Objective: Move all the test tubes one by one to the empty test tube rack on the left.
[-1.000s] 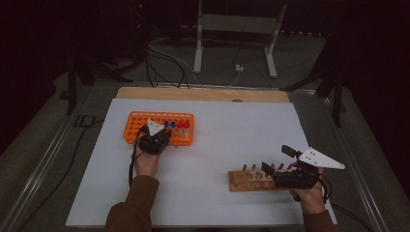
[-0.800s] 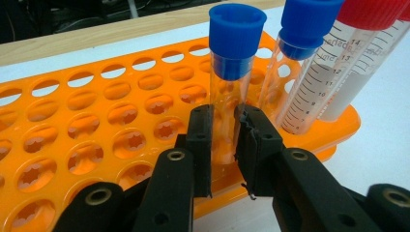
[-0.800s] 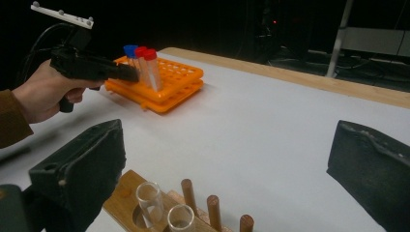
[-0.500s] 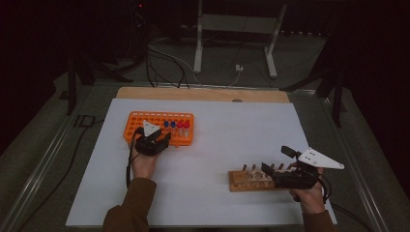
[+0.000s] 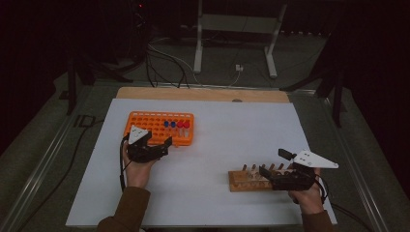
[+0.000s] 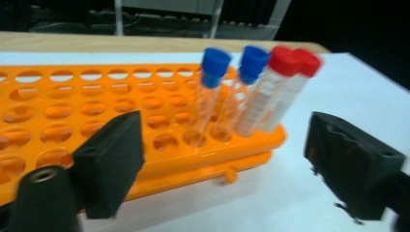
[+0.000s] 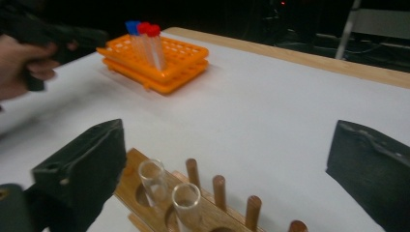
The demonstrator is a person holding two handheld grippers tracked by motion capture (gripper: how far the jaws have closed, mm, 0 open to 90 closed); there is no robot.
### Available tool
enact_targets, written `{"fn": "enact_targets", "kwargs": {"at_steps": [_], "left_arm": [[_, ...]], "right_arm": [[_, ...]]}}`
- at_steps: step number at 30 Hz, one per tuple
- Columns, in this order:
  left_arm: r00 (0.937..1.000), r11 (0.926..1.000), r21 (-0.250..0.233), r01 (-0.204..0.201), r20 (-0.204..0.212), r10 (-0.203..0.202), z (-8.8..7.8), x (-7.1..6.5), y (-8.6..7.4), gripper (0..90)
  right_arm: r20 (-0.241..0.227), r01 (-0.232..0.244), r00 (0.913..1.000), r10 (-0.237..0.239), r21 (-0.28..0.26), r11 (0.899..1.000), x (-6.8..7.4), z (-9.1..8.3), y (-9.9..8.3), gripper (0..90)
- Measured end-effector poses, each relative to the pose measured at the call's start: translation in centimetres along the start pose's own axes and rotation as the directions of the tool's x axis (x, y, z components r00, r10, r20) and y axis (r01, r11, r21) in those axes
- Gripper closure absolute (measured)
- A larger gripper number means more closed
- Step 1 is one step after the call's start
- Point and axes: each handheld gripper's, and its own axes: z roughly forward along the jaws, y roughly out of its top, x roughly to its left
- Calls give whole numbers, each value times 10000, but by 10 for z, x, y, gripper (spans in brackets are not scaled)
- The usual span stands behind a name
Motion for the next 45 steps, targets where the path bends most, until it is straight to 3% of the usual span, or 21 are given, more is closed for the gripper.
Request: {"fn": "enact_targets", "kwargs": {"at_steps": [3,9,19,23,27,37,45], "left_arm": [[9998,10000,-82,-5,216,6,-10,-5,1,11],[9982,9983,-105,-576,183,578,-26,-14,-4,5],[9991,9987,-348,-376,178,383,-36,-13,-8,5],[9988,9982,-419,-418,238,428,-38,-15,-7,5],[9986,9981,-445,-423,288,436,-39,-17,-8,5],[9980,9979,-405,-504,349,518,-38,-19,-8,5],[9977,9981,-343,-507,436,521,-37,-20,-8,5]], "right_arm": [[-84,4,10000,-3,117,9999,1,0,-2,50],[-132,204,9997,-199,386,9990,2,-2,-8,189],[-549,1049,9935,-1001,911,9903,9,3,-23,616],[-576,1474,9883,-1415,1149,9824,14,7,-24,720],[-516,1696,9851,-1642,1263,9774,16,9,-25,741],[-665,1601,9860,-1526,1283,9787,16,9,-25,750],[-696,1246,9905,-1187,872,9884,14,-1,-13,757]]}}
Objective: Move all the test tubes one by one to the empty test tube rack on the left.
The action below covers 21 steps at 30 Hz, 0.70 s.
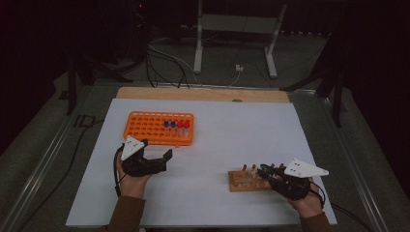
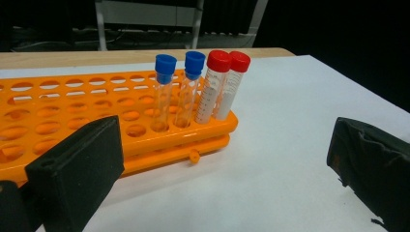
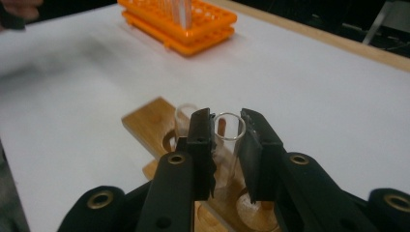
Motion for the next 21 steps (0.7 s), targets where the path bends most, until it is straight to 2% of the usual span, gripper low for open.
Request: {"fn": "enact_targets", "kwargs": {"at_steps": [5,13,17,21], "left_arm": [[9999,9999,55,-101,73,101,1,-2,1,5],[9987,9994,150,-325,392,319,4,-11,3,5],[9964,9985,131,-530,676,520,6,-21,7,5],[9921,9970,76,-768,998,757,8,-33,12,5]], "right_arm": [[-76,-245,9997,242,-521,9983,-2,-13,13,759],[110,-27,9999,42,-1320,9912,-2,-32,37,759],[243,6,9997,31,-1495,9888,-2,-31,45,758],[202,-38,9998,68,-1437,9896,-1,-21,52,758]]}}
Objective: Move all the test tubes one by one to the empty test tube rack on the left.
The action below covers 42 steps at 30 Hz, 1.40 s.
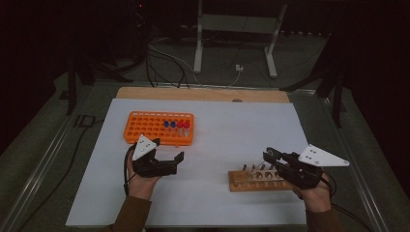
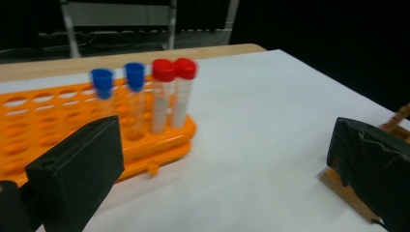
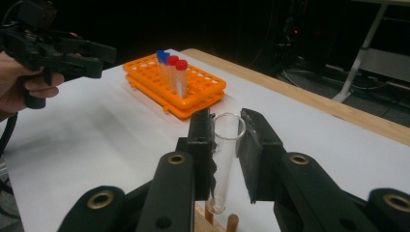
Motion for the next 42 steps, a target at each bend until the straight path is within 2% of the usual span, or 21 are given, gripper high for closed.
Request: {"fn": "enact_targets", "kwargs": {"at_steps": [7,13,21,23,27,32,35,40,42], "left_arm": [[9982,9992,-140,-368,472,374,7,-18,9,5],[9950,9983,-69,-580,813,583,15,-30,11,5],[9885,9964,29,-849,1262,839,31,-49,14,11],[9856,9960,38,-897,1442,882,35,-55,15,13],[9757,9960,74,-894,2013,861,42,-66,17,56],[9660,9919,208,-1255,2303,1174,48,-80,18,74],[9625,9899,339,-1380,2401,1260,53,-87,17,88],[9551,9871,361,-1558,2604,1412,60,-98,14,173],[9526,9846,334,-1714,2604,1570,61,-101,12,246]], "right_arm": [[-239,-315,9992,316,36,9995,1,18,3,758],[-472,-559,9973,565,121,9984,2,29,4,758],[-730,-514,9959,536,315,9982,9,43,6,758],[-823,-470,9954,497,353,9983,12,46,7,758],[-972,-429,9942,469,427,9982,16,53,8,758],[-1092,-474,9926,527,508,9976,21,60,9,757],[-1171,-437,9919,499,545,9976,24,64,10,758],[-1310,-447,9900,526,626,9970,29,72,10,758],[-1362,-425,9894,511,652,9970,30,74,11,758]]}}
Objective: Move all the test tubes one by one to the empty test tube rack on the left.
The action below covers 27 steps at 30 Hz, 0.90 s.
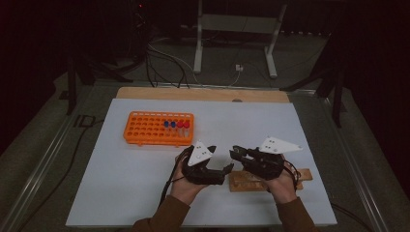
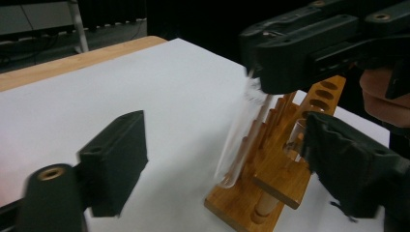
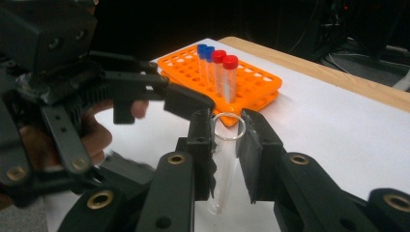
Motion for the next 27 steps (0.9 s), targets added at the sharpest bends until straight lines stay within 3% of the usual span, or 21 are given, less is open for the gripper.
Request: {"fn": "enact_targets", "kwargs": {"at_steps": [5,9,14,21,27], "left_arm": [[9990,9991,-58,-409,157,410,1,-5,-1,537],[9987,9989,-16,-479,197,479,2,-5,-1,660],[9977,9979,74,-641,246,639,3,-6,-2,731],[9964,9964,180,-824,231,820,4,-9,-2,765],[9975,9972,239,-707,-21,708,1,-4,-2,767]], "right_arm": [[-93,16,10000,-16,55,10000,2,3,0,758],[-161,-26,9999,27,81,10000,3,4,-1,758],[-219,-17,9998,19,93,10000,4,5,-2,758],[-270,29,9996,-25,164,9999,3,5,-3,742],[-339,-171,9993,163,-242,9996,-1,-4,-3,474]]}}
